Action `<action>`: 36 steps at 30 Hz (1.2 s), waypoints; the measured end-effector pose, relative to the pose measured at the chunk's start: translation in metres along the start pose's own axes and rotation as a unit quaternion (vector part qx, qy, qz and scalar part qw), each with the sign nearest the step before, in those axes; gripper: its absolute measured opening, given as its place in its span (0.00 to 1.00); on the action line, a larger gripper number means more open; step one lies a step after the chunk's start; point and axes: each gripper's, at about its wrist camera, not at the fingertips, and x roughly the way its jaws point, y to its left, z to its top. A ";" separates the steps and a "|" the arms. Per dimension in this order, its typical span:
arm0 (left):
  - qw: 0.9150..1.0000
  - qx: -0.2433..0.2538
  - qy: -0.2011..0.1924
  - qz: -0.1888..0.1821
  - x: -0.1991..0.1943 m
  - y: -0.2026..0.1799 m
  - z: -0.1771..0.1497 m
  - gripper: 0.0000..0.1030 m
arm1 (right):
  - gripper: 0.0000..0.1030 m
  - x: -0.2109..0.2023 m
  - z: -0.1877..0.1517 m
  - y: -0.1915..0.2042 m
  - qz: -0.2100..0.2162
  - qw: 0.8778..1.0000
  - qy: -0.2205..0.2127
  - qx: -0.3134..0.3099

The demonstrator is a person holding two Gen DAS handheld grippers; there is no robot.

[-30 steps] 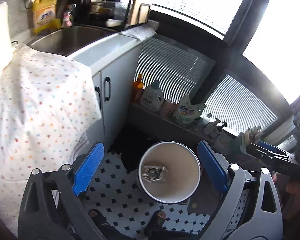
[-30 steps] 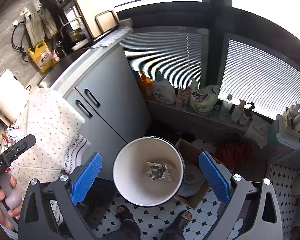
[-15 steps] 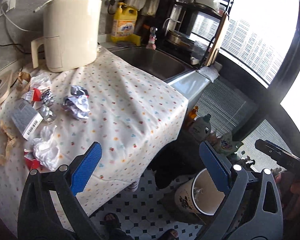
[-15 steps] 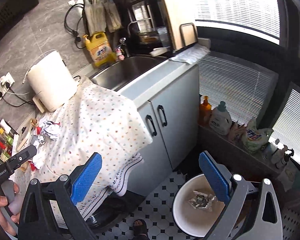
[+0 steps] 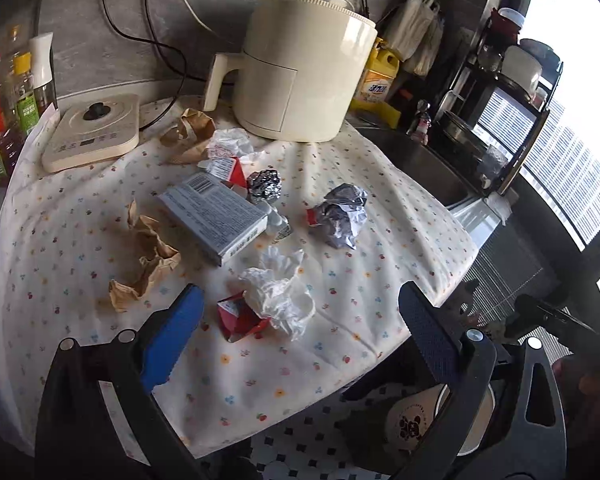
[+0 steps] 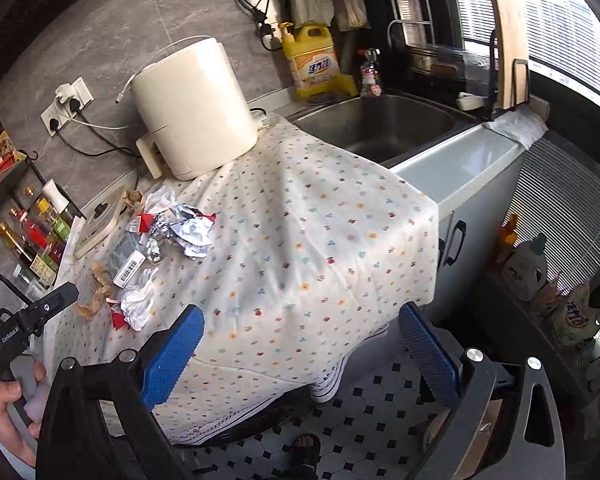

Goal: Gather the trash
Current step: 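Move back to the counter and grasp the brown paper bag with left gripper, then grasp the white plastic bag with right gripper while left gripper holds the paper bag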

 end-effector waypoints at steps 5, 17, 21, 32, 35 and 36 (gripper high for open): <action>1.000 -0.009 -0.003 0.020 -0.001 0.037 0.006 0.91 | 0.88 0.030 0.004 0.043 0.044 0.999 0.018 -0.023; 0.995 -0.001 0.078 0.054 0.048 0.109 0.009 0.55 | 0.63 0.110 -0.004 0.139 0.113 0.988 0.089 -0.059; 0.993 0.013 0.110 0.051 0.065 0.118 0.004 0.25 | 0.56 0.125 -0.014 0.162 0.113 0.984 0.112 -0.081; 0.997 -0.004 0.068 0.047 0.037 0.118 0.013 0.18 | 0.02 0.132 -0.012 0.168 0.136 0.975 0.140 -0.104; 0.998 -0.009 0.051 0.048 0.027 0.109 0.015 0.18 | 0.02 0.119 -0.005 0.154 0.141 0.978 0.124 -0.089; 0.998 -0.009 0.044 0.046 0.023 0.105 0.015 0.18 | 0.02 0.113 -0.003 0.148 0.141 0.979 0.119 -0.084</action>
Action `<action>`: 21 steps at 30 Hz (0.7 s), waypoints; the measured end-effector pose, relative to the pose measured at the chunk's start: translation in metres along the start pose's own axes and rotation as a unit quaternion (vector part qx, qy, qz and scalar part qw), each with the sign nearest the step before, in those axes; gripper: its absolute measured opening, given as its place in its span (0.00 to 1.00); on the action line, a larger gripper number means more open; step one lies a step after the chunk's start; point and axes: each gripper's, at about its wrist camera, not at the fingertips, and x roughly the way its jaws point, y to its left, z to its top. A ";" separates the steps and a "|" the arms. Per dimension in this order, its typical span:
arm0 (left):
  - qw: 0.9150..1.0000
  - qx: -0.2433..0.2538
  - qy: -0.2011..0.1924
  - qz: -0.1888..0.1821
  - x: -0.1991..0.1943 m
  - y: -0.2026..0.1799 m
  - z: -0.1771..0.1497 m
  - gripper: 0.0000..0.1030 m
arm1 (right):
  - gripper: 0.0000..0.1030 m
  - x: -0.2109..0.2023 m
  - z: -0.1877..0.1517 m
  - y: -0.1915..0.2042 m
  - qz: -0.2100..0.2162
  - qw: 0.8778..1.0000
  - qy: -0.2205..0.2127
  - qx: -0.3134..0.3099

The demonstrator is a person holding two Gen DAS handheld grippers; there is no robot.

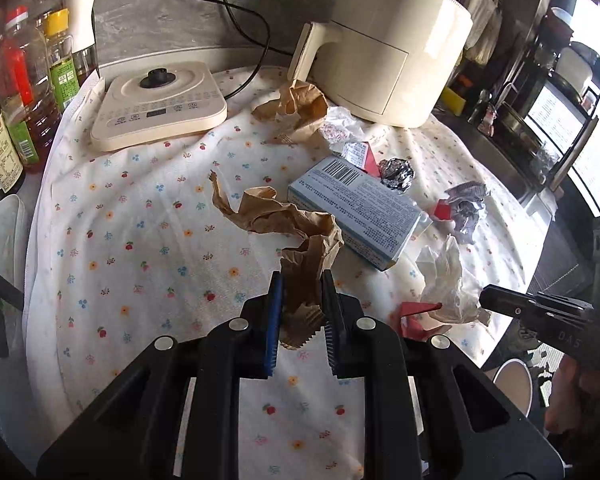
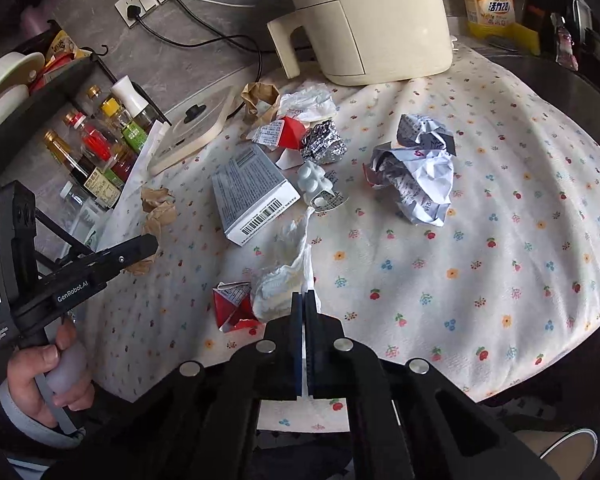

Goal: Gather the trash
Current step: 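Grasp the white plastic bag with right gripper while left gripper holds the paper bag, then carry the brown paper bag and white plastic over the white bin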

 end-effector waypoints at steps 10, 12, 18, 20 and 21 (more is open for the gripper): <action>1.000 0.017 -0.011 -0.022 -0.020 -0.068 -0.018 0.18 | 0.01 -0.071 -0.035 -0.052 -0.016 0.999 -0.033 0.035; 0.999 0.028 -0.007 -0.029 -0.021 -0.085 -0.023 0.18 | 0.01 -0.086 -0.041 -0.060 -0.020 0.998 -0.041 0.040; 0.996 0.070 0.005 -0.062 -0.016 -0.148 -0.034 0.18 | 0.01 -0.127 -0.062 -0.099 -0.044 0.995 -0.061 0.071; 0.994 0.084 0.010 -0.076 -0.013 -0.170 -0.038 0.18 | 0.01 -0.141 -0.072 -0.116 -0.055 0.993 -0.066 0.086; 0.992 0.092 0.013 -0.083 -0.012 -0.181 -0.040 0.18 | 0.01 -0.149 -0.078 -0.124 -0.061 0.991 -0.069 0.093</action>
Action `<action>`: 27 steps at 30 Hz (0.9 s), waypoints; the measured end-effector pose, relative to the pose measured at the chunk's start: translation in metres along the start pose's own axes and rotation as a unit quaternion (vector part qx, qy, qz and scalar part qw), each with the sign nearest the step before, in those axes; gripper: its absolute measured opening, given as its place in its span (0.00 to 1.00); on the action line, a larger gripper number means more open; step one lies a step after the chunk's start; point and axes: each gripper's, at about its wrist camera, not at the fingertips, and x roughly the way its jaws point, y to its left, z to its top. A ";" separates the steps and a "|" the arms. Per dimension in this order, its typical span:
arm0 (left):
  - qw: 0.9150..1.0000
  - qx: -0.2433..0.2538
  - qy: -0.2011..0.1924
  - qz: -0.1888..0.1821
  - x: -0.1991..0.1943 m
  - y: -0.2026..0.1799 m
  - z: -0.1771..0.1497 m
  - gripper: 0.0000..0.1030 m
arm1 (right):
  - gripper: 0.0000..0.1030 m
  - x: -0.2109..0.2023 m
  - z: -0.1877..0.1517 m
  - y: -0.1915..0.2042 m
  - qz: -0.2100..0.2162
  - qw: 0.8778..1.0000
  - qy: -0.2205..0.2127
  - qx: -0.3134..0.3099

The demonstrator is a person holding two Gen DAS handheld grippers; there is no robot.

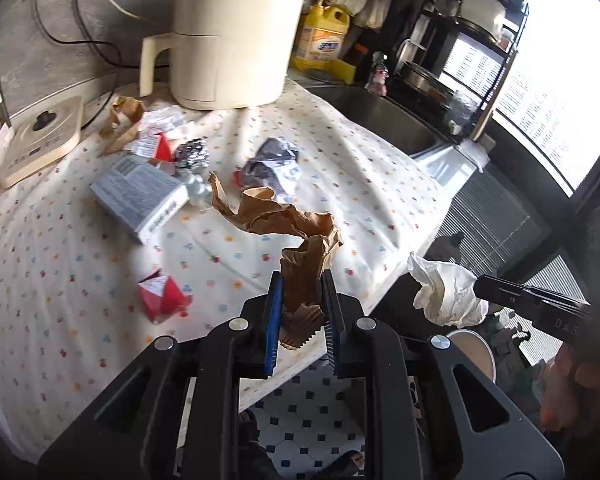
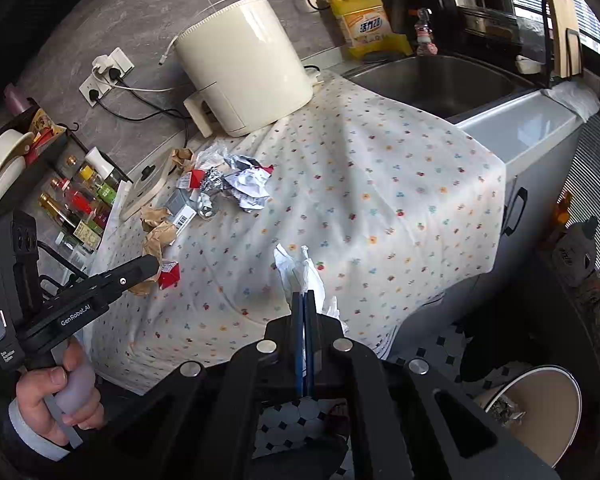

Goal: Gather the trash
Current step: 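Carry the brown paper bag and white plastic over the white bin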

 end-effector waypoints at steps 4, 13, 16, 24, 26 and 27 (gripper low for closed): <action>0.999 0.029 0.014 -0.030 0.016 -0.044 -0.003 0.18 | 0.01 -0.026 -0.014 -0.040 -0.028 0.999 -0.008 0.030; 0.989 0.097 0.058 -0.098 0.054 -0.146 -0.023 0.18 | 0.01 -0.083 -0.062 -0.128 -0.097 0.989 -0.023 0.107; 0.984 0.116 0.072 -0.116 0.063 -0.176 -0.033 0.19 | 0.01 -0.099 -0.080 -0.154 -0.117 0.984 -0.024 0.135; 0.971 0.151 0.113 -0.149 0.098 -0.235 -0.068 0.18 | 0.03 -0.118 -0.129 -0.211 -0.159 0.969 -0.001 0.188; 0.969 0.151 0.122 -0.154 0.106 -0.245 -0.079 0.18 | 0.06 -0.115 -0.140 -0.224 -0.167 0.966 0.012 0.198; 0.968 0.150 0.126 -0.157 0.110 -0.249 -0.084 0.19 | 0.08 -0.113 -0.147 -0.231 -0.170 0.963 0.019 0.206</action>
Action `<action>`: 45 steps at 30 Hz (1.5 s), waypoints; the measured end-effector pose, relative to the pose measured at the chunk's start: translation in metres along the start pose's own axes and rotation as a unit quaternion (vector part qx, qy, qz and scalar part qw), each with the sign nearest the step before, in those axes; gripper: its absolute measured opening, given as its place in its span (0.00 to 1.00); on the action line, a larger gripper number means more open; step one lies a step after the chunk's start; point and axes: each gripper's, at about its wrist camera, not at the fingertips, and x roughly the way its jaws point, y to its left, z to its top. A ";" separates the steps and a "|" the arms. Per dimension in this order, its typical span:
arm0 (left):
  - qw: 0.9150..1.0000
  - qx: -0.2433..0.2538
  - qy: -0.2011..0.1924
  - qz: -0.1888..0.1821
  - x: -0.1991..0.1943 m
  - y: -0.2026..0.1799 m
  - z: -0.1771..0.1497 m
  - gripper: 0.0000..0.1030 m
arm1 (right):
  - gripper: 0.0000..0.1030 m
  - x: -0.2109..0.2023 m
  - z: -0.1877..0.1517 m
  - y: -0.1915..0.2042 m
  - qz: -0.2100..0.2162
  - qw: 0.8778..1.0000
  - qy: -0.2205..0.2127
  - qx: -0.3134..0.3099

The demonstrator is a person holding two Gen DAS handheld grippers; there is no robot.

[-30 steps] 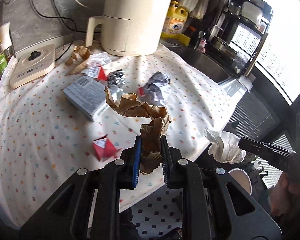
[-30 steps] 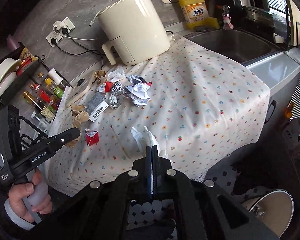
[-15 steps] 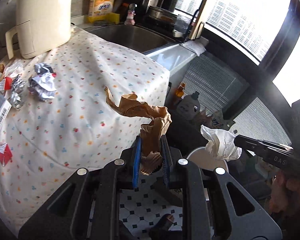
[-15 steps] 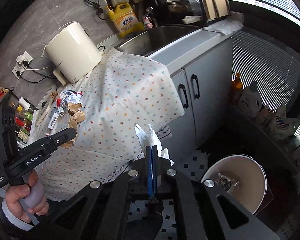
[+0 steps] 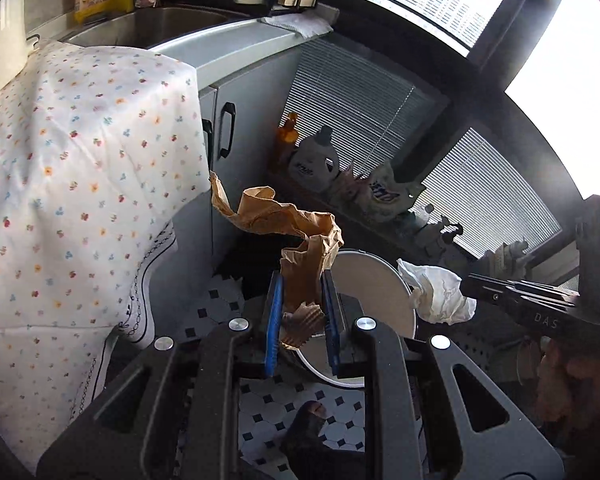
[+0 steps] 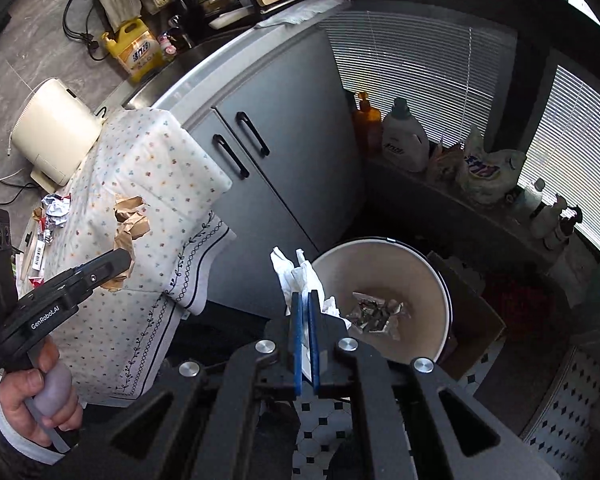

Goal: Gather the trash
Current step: 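Carry the brown paper bag and white plastic over the white bin, then open both grippers to drop the paper bag and plastic into the bin, then move both grippers back over the counter toward the remaining trash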

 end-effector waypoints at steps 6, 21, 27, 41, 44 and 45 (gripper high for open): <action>1.000 -0.004 0.023 -0.018 0.033 -0.016 -0.018 0.18 | 0.56 0.004 -0.014 -0.035 -0.018 0.999 0.001 0.029; 0.991 0.049 0.081 -0.095 0.093 -0.090 -0.041 0.25 | 0.57 -0.049 -0.043 -0.106 -0.098 0.991 -0.035 0.084; 0.990 0.053 0.080 -0.102 0.091 -0.098 -0.038 0.65 | 0.62 -0.064 -0.049 -0.111 -0.101 0.989 -0.052 0.098; 0.999 0.022 -0.016 -0.033 0.000 -0.038 0.006 0.93 | 0.92 -0.081 -0.022 -0.038 -0.048 0.992 -0.112 0.042; 0.999 0.007 -0.040 -0.015 -0.026 -0.016 0.011 0.94 | 0.92 -0.079 -0.010 -0.010 -0.041 0.991 -0.124 0.019; 0.999 0.002 -0.049 -0.007 -0.035 -0.010 0.012 0.94 | 0.92 -0.078 -0.007 -0.001 -0.034 0.991 -0.127 0.011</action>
